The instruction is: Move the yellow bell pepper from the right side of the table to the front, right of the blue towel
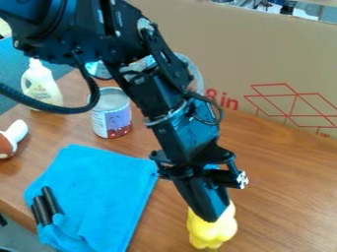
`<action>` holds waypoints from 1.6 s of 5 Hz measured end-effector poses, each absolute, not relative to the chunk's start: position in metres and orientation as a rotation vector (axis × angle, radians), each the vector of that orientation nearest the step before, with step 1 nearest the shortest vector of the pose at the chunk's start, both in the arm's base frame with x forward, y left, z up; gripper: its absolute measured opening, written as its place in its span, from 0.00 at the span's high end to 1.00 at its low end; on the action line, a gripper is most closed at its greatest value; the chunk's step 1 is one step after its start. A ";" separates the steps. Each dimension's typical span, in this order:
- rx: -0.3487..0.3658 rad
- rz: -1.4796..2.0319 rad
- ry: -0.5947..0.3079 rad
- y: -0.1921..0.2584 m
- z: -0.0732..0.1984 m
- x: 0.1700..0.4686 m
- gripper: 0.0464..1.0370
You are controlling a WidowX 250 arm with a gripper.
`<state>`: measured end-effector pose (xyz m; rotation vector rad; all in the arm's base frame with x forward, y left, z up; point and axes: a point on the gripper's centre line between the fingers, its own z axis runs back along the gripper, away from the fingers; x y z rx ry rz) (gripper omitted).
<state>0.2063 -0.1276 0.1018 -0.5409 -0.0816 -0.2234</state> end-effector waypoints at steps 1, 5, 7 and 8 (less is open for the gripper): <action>-0.533 -0.225 -0.092 -0.128 0.099 0.209 0.93; -0.640 -0.106 -0.016 -0.116 0.071 0.207 0.72; -0.608 -0.149 -0.028 -0.121 0.081 0.206 0.38; -0.576 -0.171 -0.033 -0.120 0.089 0.203 0.11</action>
